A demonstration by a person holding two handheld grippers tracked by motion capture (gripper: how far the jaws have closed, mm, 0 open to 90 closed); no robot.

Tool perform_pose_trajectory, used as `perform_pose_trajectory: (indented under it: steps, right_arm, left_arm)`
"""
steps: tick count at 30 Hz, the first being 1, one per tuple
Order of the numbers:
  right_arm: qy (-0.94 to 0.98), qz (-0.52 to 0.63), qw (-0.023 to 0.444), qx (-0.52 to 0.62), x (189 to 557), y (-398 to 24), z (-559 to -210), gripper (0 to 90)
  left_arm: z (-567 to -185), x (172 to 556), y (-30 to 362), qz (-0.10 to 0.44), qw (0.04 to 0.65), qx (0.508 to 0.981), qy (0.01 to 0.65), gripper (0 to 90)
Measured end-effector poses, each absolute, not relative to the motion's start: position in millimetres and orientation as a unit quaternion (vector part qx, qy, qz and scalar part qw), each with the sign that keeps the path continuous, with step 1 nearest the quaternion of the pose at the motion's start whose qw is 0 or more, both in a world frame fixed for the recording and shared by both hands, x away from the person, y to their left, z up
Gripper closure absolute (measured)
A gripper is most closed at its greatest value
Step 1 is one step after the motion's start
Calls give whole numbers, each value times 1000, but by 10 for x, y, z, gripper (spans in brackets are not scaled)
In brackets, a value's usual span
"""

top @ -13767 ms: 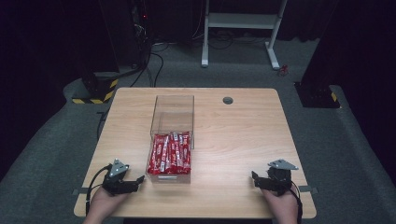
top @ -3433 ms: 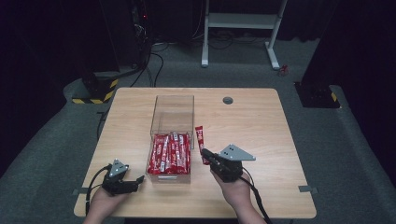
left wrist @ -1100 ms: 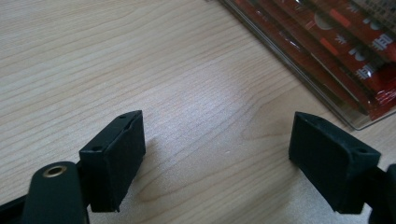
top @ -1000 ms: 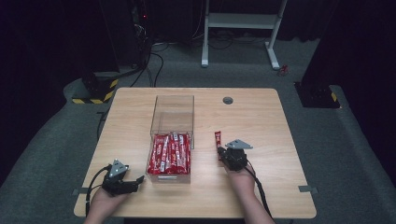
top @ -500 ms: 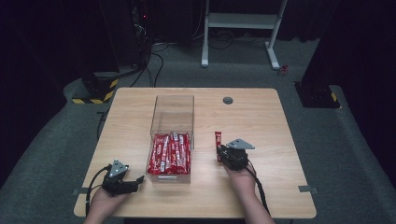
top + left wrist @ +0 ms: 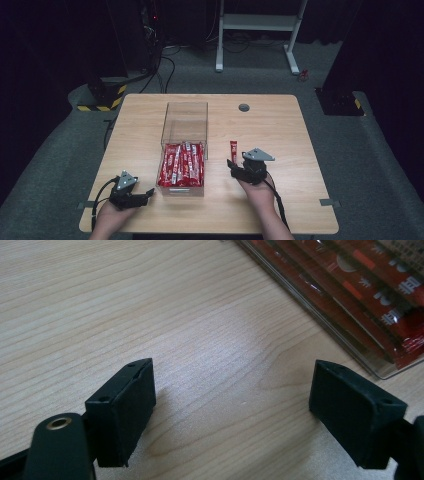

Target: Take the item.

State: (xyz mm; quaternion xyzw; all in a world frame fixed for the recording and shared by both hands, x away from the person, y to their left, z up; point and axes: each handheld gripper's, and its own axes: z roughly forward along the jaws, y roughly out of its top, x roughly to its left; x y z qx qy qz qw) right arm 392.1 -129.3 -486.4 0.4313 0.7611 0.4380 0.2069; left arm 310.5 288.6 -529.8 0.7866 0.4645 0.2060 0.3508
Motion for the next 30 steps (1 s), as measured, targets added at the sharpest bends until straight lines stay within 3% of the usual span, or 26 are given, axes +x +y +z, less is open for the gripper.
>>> perform_pose_trajectory:
  steps: [3, 6, 30]
  right_arm:
    - [761, 434, 204, 437, 3909, -1294, -4860, 195]
    - [764, 424, 210, 437, 3896, -1300, -4853, 166]
    - [756, 405, 219, 466, 3761, -1754, -4833, 166]
  left_arm:
    - [-5298, 3105, 2887, 206, 351, 787, 465, 190]
    - [-5297, 3105, 2889, 205, 349, 788, 463, 189]
    - [-5295, 3106, 2890, 206, 348, 789, 463, 187]
